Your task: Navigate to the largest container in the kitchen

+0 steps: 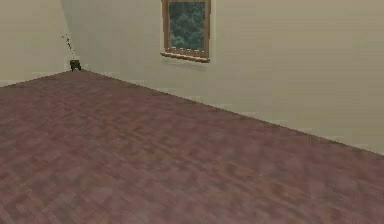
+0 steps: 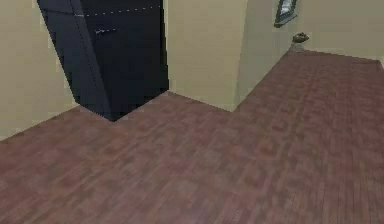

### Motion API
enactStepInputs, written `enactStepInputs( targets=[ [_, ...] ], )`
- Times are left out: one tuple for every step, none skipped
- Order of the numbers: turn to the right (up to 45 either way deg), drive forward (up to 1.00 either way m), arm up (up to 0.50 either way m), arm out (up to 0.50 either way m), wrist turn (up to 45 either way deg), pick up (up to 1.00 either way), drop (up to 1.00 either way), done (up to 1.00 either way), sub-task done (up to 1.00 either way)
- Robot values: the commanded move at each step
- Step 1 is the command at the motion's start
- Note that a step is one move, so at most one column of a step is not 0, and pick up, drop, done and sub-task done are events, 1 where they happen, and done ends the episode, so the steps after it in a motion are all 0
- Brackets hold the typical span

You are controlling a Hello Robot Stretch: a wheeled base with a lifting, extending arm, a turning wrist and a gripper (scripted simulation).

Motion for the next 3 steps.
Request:
enactStepInputs(
  targets=[
    [0.0, 0.25, 0.00, 0.00, 0.0, 0.00, 0.00, 0.00, 0.00],
    [-45.0, 0.00, 0.00, 0.00, 0.0, 0.00, 0.00, 0.00, 0.00],
    [-9.0, 0.00, 0.00, 0.00, 0.0, 0.00, 0.00, 0.00, 0.00]
  ],
)
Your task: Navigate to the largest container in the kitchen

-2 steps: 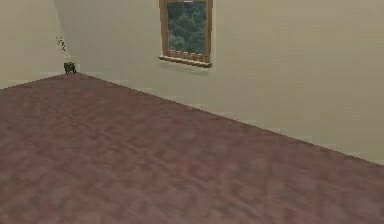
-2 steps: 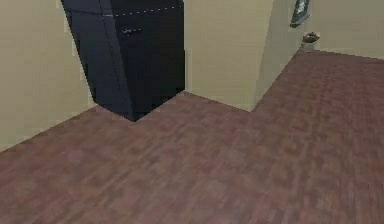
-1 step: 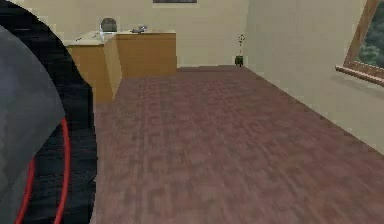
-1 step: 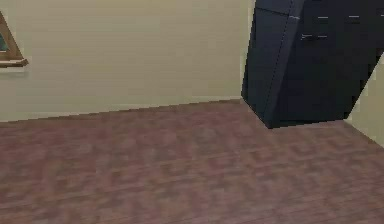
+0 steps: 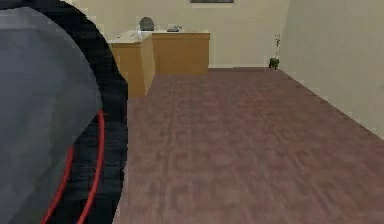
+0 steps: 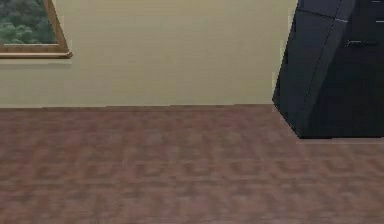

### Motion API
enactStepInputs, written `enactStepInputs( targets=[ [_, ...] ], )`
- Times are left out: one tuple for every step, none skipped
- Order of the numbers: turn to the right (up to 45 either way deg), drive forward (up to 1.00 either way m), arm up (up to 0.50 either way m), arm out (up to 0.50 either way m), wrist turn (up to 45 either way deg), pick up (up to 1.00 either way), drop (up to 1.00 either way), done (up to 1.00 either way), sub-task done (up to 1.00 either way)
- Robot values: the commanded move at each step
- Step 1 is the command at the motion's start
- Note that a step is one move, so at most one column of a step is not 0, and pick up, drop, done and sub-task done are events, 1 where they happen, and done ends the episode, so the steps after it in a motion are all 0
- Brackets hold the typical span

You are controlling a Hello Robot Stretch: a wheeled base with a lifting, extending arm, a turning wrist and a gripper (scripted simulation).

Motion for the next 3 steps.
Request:
enactStepInputs(
  targets=[
    [0.0, 1.00, 0.00, 0.00, 0.0, 0.00, 0.00, 0.00, 0.00],
    [0.0, 1.00, 0.00, 0.00, 0.0, 0.00, 0.00, 0.00, 0.00],
    [-6.0, 0.00, 0.00, 0.00, 0.0, 0.00, 0.00, 0.00, 0.00]
  ],
)
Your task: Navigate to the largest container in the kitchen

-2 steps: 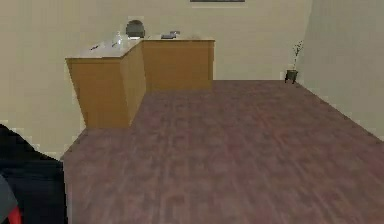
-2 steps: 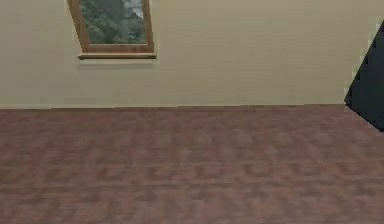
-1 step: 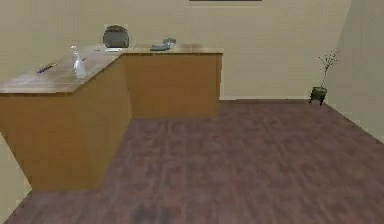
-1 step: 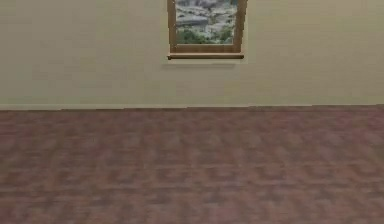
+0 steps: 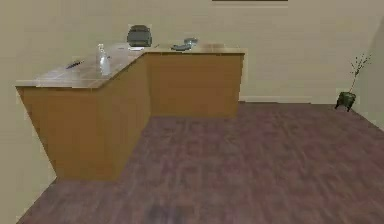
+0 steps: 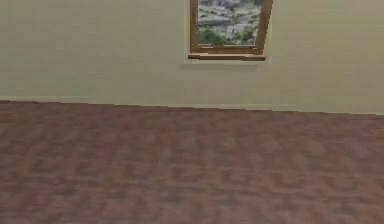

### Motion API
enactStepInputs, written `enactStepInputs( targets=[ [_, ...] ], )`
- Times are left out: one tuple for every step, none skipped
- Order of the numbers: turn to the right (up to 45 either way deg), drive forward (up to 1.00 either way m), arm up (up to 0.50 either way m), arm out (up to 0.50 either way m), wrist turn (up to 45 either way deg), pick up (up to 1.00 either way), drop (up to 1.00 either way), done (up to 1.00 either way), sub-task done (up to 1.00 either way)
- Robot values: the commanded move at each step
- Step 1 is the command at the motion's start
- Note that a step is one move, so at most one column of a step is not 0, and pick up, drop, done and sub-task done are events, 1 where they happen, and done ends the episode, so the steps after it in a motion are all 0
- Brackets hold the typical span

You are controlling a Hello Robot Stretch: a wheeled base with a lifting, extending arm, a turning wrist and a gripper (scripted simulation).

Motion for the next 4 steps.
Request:
enactStepInputs(
  targets=[
    [0.0, 1.00, 0.00, 0.00, 0.0, 0.00, 0.00, 0.00, 0.00],
    [-9.0, 0.00, 0.00, 0.00, 0.0, 0.00, 0.00, 0.00, 0.00],
    [0.0, 0.15, 0.00, 0.00, 0.0, 0.00, 0.00, 0.00, 0.00],
    [18.0, 0.00, 0.00, 0.00, 0.0, 0.00, 0.00, 0.00, 0.00]
  ],
)
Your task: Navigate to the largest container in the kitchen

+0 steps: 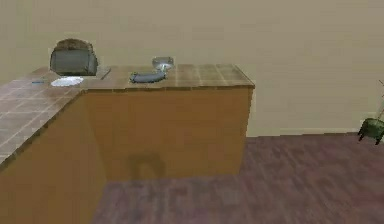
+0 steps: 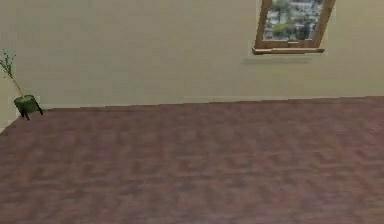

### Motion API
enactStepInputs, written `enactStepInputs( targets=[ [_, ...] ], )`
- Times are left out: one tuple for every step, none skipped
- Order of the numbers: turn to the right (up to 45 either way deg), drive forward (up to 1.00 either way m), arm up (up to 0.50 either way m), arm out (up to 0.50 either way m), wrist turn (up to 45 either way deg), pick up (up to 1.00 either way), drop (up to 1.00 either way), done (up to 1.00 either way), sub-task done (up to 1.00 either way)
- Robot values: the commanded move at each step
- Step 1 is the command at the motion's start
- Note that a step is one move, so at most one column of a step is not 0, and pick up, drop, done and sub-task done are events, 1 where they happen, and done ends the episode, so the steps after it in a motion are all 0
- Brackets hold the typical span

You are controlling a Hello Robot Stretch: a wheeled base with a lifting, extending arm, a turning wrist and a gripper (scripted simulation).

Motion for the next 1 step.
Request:
enactStepInputs(
  targets=[
    [0.0, 0.70, 0.00, 0.00, 0.0, 0.00, 0.00, 0.00, 0.00]
  ],
)
